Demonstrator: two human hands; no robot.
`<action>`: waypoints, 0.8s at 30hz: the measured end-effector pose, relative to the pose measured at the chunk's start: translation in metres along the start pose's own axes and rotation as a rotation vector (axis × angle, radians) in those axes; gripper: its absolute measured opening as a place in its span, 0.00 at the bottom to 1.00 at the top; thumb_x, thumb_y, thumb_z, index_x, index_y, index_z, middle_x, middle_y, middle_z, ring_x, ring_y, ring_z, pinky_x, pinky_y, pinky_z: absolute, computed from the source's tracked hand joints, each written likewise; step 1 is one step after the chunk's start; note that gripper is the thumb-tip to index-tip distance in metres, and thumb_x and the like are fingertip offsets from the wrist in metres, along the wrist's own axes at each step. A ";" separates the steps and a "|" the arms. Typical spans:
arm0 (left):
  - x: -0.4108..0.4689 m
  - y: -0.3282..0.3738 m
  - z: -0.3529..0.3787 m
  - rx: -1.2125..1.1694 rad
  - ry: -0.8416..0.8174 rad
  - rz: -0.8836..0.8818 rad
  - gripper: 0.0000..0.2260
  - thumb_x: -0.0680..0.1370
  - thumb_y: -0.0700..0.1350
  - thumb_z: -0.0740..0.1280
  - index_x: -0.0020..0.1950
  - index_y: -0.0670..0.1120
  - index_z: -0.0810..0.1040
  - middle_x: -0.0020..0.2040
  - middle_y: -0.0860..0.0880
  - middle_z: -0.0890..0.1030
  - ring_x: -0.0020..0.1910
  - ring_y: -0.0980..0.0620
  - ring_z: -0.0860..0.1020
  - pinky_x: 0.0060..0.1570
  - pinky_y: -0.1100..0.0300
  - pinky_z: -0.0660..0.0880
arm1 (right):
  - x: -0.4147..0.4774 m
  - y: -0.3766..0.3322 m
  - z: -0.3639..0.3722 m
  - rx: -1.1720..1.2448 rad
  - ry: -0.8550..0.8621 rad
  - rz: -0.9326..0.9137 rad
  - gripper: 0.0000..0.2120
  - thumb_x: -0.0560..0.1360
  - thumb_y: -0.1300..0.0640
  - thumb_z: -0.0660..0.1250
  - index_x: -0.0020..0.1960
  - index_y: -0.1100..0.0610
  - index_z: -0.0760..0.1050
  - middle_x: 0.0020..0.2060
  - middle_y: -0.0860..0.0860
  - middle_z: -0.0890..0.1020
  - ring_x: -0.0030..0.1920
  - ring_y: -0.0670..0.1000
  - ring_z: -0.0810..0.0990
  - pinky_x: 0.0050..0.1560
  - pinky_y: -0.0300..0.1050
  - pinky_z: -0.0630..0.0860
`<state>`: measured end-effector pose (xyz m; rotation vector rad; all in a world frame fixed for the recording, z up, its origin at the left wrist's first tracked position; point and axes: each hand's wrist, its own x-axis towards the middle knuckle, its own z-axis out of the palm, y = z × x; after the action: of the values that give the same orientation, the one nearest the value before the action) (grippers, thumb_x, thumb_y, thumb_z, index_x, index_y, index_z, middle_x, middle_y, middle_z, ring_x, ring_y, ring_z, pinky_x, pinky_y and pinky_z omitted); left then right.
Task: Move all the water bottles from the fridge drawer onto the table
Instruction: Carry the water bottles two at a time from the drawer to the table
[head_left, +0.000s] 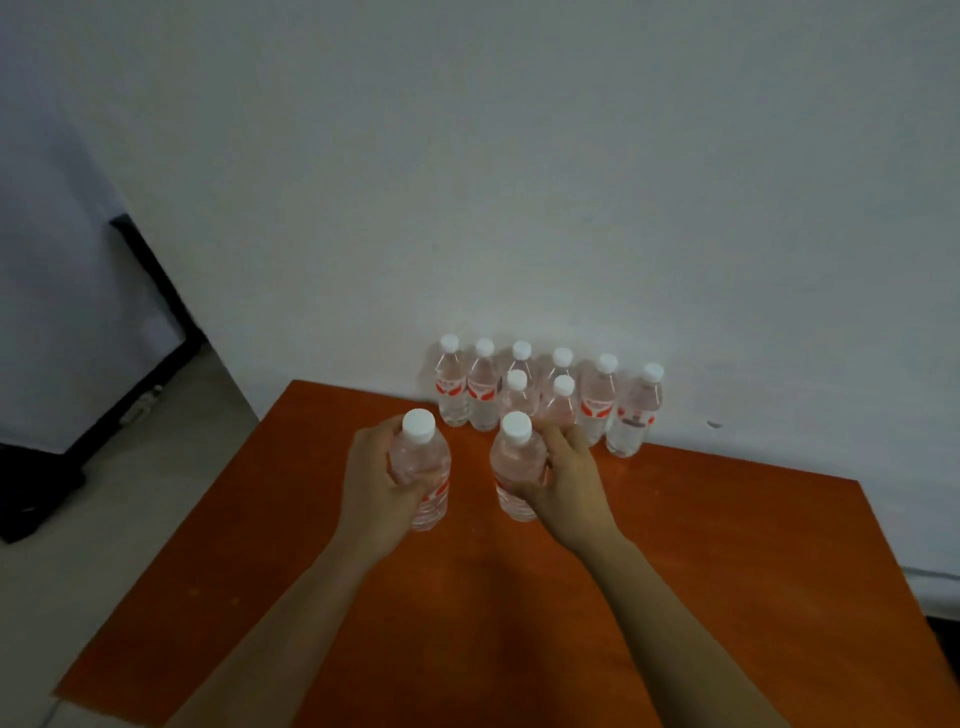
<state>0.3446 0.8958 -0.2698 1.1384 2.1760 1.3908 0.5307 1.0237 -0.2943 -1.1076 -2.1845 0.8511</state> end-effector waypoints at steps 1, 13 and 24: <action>0.019 -0.012 0.001 0.026 -0.026 0.000 0.29 0.69 0.43 0.79 0.67 0.53 0.72 0.62 0.52 0.72 0.63 0.50 0.72 0.62 0.46 0.75 | 0.012 -0.002 0.011 -0.041 0.005 0.036 0.37 0.68 0.50 0.80 0.73 0.49 0.68 0.69 0.50 0.69 0.67 0.51 0.71 0.63 0.37 0.65; 0.188 -0.107 0.047 0.054 -0.403 0.117 0.30 0.67 0.44 0.81 0.68 0.48 0.77 0.63 0.50 0.72 0.62 0.52 0.74 0.60 0.70 0.67 | 0.139 0.001 0.105 -0.255 -0.024 0.263 0.33 0.70 0.57 0.78 0.71 0.50 0.69 0.63 0.51 0.80 0.59 0.56 0.81 0.55 0.56 0.80; 0.238 -0.130 0.084 0.067 -0.467 0.161 0.27 0.74 0.45 0.76 0.72 0.48 0.73 0.62 0.46 0.68 0.59 0.47 0.74 0.63 0.49 0.76 | 0.177 0.030 0.135 -0.274 0.027 0.471 0.29 0.74 0.65 0.73 0.70 0.57 0.63 0.55 0.56 0.82 0.51 0.56 0.84 0.41 0.42 0.75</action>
<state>0.1888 1.1016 -0.3879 1.5147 1.8392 0.9851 0.3604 1.1464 -0.3724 -1.8047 -2.0907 0.7269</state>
